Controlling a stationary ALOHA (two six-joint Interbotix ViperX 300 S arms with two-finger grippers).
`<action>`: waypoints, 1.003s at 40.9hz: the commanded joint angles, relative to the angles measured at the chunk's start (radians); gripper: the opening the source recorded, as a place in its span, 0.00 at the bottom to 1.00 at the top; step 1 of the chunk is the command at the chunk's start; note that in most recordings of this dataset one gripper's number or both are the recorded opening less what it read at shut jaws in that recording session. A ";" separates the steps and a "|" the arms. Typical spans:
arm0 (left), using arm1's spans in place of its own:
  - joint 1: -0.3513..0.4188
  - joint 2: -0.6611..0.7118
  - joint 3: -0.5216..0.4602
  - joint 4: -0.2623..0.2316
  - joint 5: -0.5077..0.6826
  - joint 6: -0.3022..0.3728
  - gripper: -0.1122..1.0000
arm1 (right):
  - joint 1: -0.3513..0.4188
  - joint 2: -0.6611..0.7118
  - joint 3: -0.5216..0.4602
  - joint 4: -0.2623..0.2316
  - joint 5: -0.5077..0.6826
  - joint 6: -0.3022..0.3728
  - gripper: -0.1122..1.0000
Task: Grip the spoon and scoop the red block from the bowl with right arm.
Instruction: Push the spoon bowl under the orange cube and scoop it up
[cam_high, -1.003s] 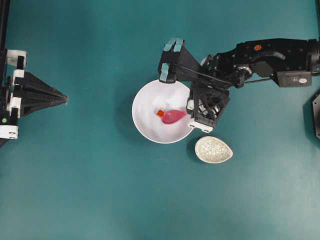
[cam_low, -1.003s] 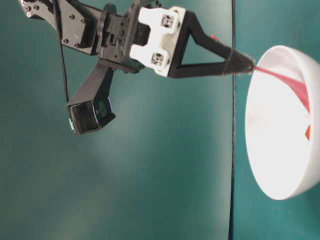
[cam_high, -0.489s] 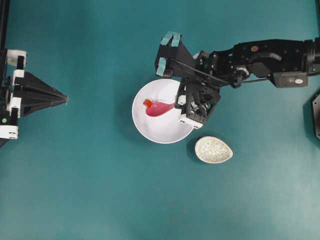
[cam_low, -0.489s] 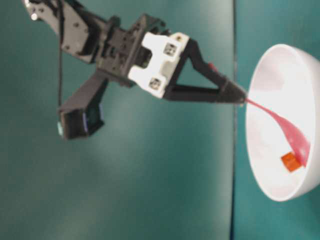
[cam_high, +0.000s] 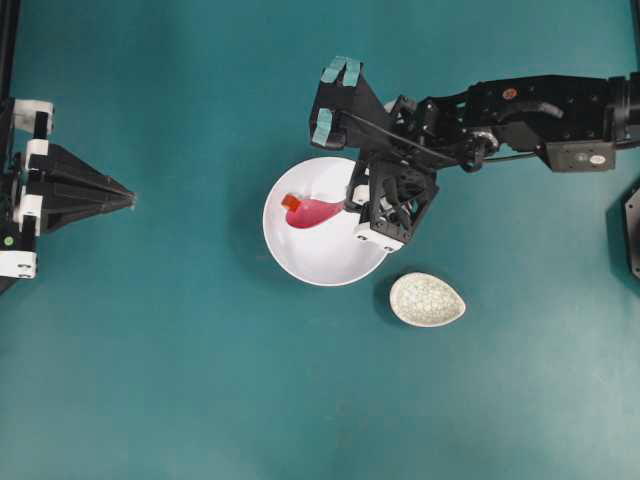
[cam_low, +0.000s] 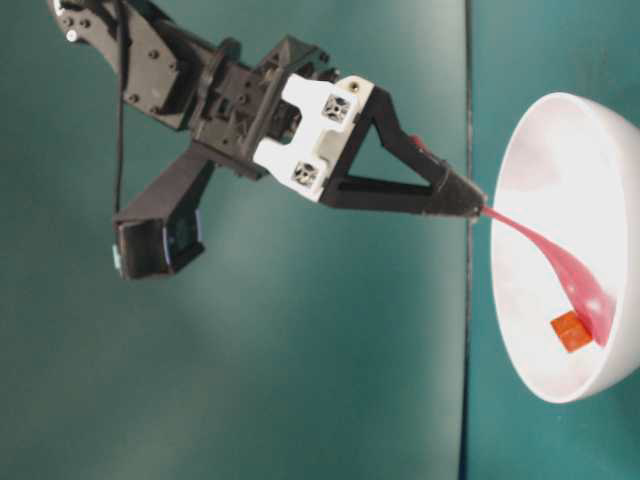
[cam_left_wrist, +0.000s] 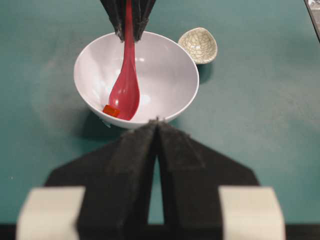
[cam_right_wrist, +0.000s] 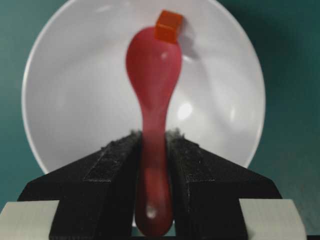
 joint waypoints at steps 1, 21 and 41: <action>0.002 0.003 -0.020 0.002 -0.005 0.002 0.10 | -0.002 -0.020 -0.021 -0.003 -0.018 0.003 0.32; 0.000 0.003 -0.020 0.002 -0.005 0.000 0.10 | -0.002 -0.074 0.037 -0.003 -0.120 0.002 0.32; 0.002 0.003 -0.018 0.002 -0.005 0.000 0.10 | -0.003 -0.132 0.110 -0.003 -0.209 0.002 0.32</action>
